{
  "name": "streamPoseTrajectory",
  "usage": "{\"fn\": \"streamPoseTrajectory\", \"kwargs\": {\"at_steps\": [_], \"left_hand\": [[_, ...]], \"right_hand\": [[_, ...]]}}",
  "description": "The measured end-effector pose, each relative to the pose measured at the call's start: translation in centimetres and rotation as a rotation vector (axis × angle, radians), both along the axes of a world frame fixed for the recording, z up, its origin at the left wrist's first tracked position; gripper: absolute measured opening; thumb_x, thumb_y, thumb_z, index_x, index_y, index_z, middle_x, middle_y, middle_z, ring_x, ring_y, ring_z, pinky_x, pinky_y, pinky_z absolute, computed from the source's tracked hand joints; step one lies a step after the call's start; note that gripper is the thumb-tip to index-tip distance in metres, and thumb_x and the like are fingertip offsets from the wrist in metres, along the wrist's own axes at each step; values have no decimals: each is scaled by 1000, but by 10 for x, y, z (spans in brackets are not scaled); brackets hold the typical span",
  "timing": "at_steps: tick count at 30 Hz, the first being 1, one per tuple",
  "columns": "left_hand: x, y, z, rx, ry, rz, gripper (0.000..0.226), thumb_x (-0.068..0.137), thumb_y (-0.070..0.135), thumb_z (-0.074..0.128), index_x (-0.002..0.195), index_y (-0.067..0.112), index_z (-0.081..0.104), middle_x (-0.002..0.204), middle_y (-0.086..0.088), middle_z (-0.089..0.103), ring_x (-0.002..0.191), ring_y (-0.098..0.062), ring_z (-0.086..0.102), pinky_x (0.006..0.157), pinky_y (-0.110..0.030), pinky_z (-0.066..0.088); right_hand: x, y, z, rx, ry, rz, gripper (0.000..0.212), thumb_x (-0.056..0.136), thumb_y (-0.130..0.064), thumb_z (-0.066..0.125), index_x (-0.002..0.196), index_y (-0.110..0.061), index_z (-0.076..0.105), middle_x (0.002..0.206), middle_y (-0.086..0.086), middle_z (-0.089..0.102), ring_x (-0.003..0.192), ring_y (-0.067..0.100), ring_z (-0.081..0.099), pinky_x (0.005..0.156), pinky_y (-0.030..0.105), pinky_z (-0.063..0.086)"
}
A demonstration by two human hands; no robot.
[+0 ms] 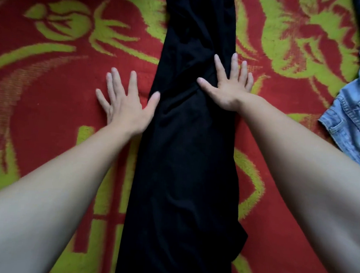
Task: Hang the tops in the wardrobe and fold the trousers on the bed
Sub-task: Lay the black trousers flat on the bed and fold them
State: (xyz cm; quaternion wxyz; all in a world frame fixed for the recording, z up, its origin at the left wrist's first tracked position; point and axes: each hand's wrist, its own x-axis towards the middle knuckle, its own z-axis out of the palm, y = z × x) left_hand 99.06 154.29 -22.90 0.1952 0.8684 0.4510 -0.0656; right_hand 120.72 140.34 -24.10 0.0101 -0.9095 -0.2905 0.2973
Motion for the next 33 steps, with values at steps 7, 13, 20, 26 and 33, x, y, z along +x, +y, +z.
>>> {"fn": "streamPoseTrajectory", "kwargs": {"at_steps": [7,13,20,26,33], "left_hand": [[18,19,-27,-158,221,-9,94,81,84,1,145,26,-35,151,-15,-43,140,-29,-39,108,-62,-22],[17,23,-28,-221,266,-35,91,72,89,-6,125,34,-55,137,-7,-57,129,-24,-52,105,-61,-26],[22,25,-21,-252,314,-27,87,70,89,-9,116,36,-60,126,-2,-66,112,-15,-64,97,-56,-32],[27,26,-18,-259,378,1,89,72,84,-7,123,30,-57,129,-9,-61,120,-23,-56,105,-62,-24],[28,27,-10,-301,344,-20,87,63,85,-20,120,31,-59,130,-8,-62,115,-20,-63,103,-61,-26]], "right_hand": [[24,36,23,469,-344,-279,44,98,-53,39,126,-26,59,135,10,48,129,30,41,107,40,27],[76,119,61,492,-655,-22,43,96,-31,36,134,-22,51,140,4,50,131,25,43,102,34,31],[100,156,54,192,-569,362,52,101,-48,43,138,-12,45,141,18,45,135,33,38,116,49,20],[121,165,66,283,-668,86,53,100,-52,28,135,-19,50,141,9,51,133,29,42,112,43,22],[79,151,48,384,-681,85,54,95,-31,32,148,-21,41,153,17,36,145,35,28,119,45,11]]}}
